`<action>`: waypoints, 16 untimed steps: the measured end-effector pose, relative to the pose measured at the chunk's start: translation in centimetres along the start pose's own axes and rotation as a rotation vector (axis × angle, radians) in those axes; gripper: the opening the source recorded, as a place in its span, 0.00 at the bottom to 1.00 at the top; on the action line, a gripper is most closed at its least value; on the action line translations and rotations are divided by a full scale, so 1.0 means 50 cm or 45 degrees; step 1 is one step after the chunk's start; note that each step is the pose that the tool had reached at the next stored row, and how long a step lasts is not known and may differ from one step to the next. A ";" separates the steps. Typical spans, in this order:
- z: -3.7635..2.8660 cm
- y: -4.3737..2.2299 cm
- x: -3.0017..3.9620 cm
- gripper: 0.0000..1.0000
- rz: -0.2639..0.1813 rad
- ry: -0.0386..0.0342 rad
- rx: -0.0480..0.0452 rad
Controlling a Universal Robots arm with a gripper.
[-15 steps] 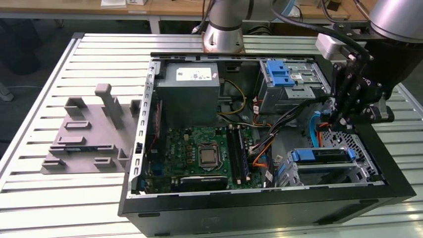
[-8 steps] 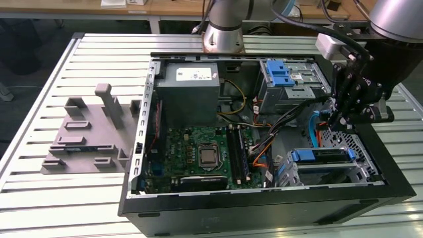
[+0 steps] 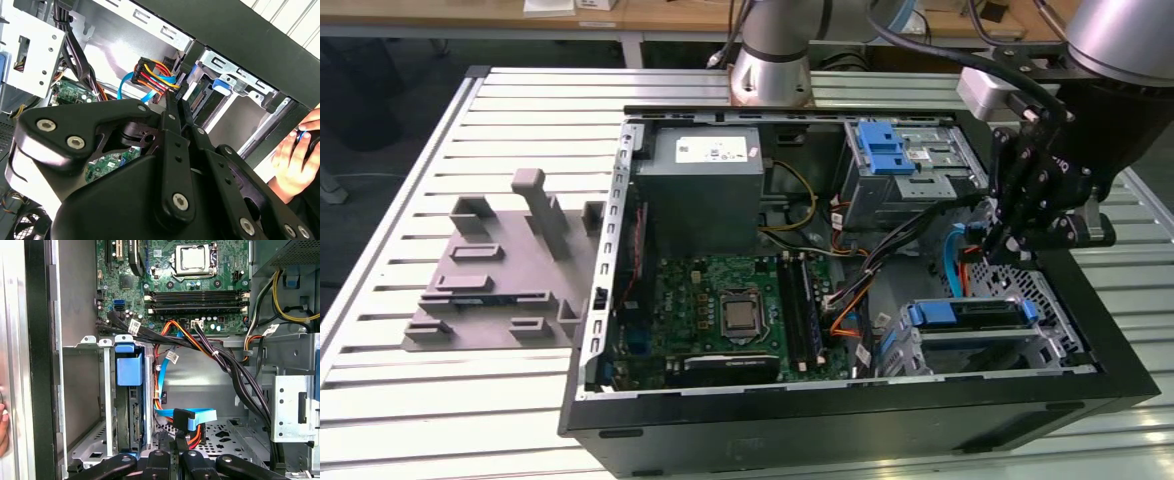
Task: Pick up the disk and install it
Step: 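Insert the first disk wire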
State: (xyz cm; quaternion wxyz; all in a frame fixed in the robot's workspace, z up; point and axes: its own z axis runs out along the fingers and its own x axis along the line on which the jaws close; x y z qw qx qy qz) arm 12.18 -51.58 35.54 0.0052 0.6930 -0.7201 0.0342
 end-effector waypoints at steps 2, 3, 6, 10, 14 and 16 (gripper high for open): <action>0.000 0.000 0.000 0.16 0.000 -0.0001 0.000; 0.000 0.000 0.000 0.16 0.000 0.0000 0.000; 0.000 0.000 0.000 0.24 0.000 -0.0001 0.000; 0.000 0.000 0.000 0.24 0.000 0.0006 0.007; 0.000 0.000 0.000 0.24 0.001 0.0017 0.017; 0.000 0.000 0.000 0.22 0.001 0.0016 0.017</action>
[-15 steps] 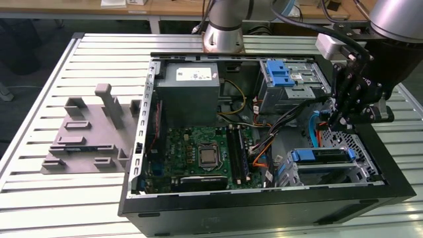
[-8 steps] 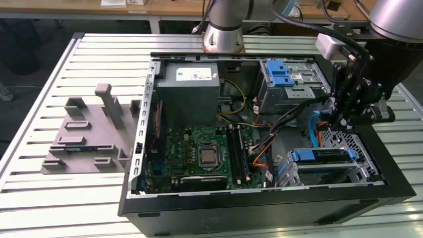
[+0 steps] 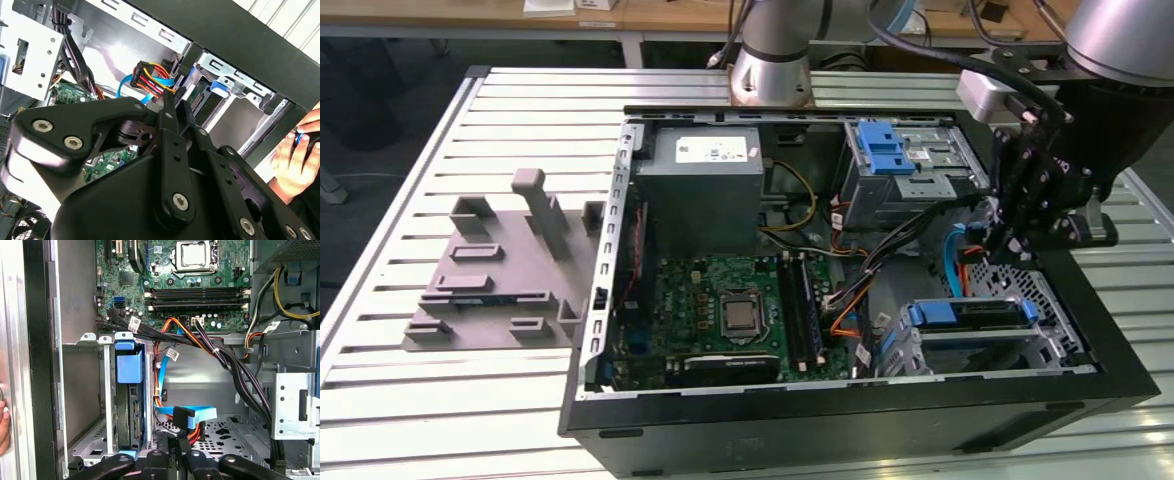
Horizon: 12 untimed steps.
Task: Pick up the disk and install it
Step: 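Insert the first disk wire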
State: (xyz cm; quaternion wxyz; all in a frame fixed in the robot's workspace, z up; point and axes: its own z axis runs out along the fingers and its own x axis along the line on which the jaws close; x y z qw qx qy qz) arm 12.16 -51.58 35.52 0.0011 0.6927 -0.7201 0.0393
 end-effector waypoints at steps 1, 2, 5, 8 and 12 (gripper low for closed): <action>0.000 0.000 0.000 0.16 0.000 0.0000 0.000; 0.000 0.000 0.000 0.16 0.000 0.0000 0.000; 0.000 0.000 0.000 0.16 0.000 0.0001 -0.004; 0.002 0.000 0.002 0.16 -0.001 0.0005 -0.013; 0.008 -0.001 0.012 0.16 -0.001 0.0008 -0.020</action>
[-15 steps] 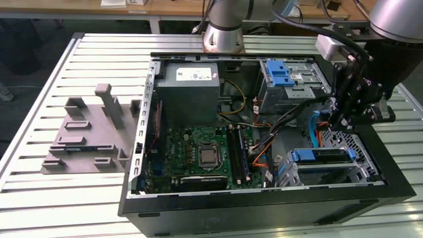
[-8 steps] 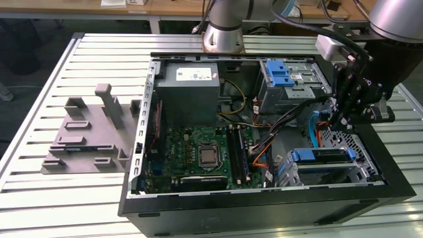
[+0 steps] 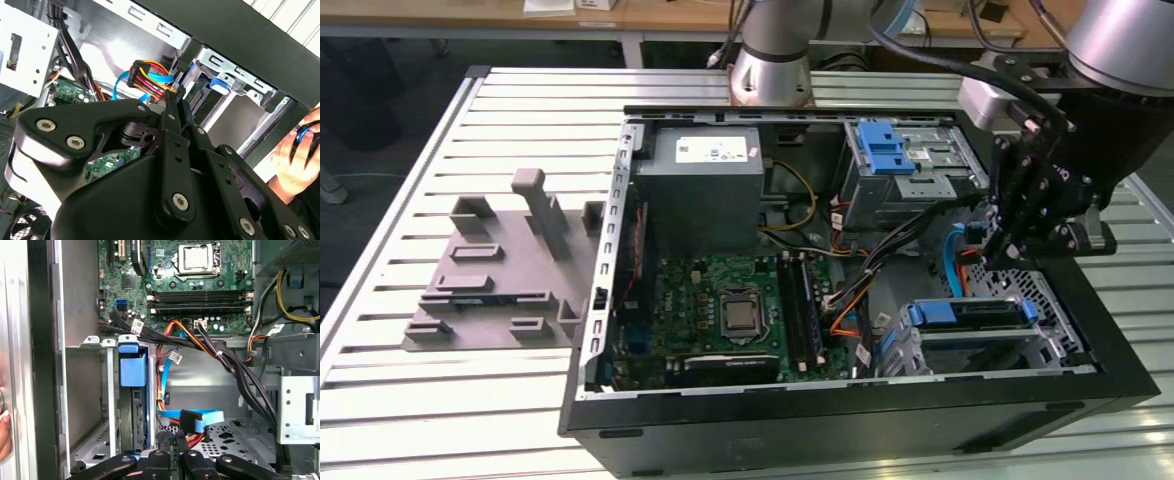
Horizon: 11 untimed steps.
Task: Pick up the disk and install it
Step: 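Insert the first disk wire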
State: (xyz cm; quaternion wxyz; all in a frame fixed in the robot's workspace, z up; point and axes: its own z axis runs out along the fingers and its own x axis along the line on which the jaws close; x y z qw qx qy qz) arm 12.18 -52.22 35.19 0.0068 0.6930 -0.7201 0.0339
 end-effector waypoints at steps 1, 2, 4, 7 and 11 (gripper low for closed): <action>0.001 0.000 0.005 0.16 0.000 -0.0001 0.000; 0.003 0.000 0.011 0.16 0.000 -0.0001 -0.001; 0.005 -0.001 0.020 0.16 0.000 -0.0001 -0.001; 0.007 -0.001 0.023 0.16 0.000 0.0001 -0.002; 0.011 -0.001 0.024 0.16 -0.001 0.0015 -0.029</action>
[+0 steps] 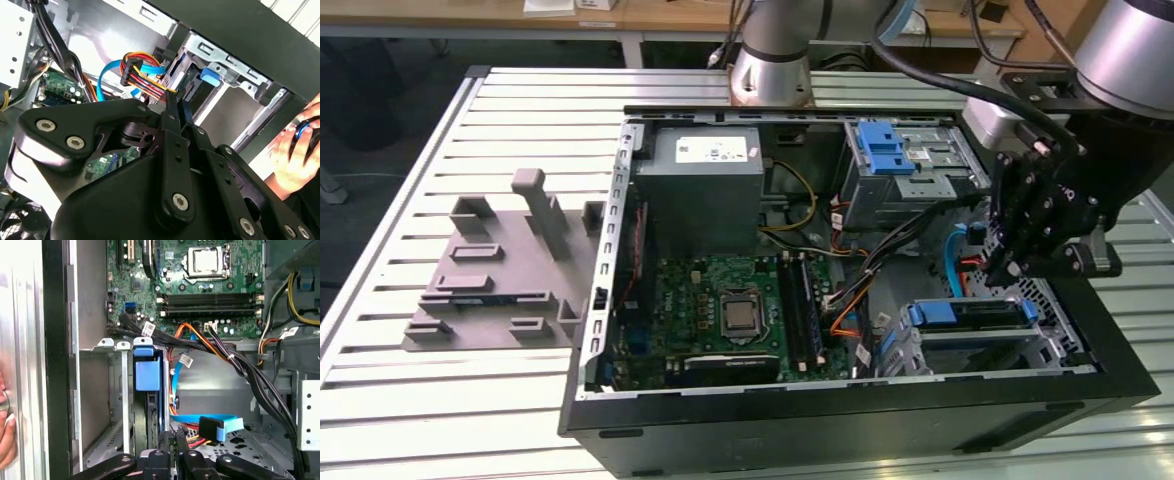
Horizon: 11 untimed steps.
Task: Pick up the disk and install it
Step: 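Insert the first disk wire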
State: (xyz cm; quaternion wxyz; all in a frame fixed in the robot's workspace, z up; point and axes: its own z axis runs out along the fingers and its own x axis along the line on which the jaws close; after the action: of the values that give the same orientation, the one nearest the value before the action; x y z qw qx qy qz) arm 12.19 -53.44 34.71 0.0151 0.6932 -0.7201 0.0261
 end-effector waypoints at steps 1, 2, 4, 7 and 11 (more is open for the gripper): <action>0.002 0.000 0.002 0.16 0.000 0.0003 -0.005; 0.004 0.000 0.004 0.16 0.001 0.0001 -0.007; 0.009 0.000 0.011 0.16 0.001 0.0001 -0.008; 0.011 -0.001 0.016 0.16 0.002 0.0001 -0.009; 0.012 -0.001 0.016 0.16 0.002 0.0004 -0.009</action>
State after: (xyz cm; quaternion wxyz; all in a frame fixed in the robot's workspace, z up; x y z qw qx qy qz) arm 12.21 -54.27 34.18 0.0177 0.6926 -0.7207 0.0237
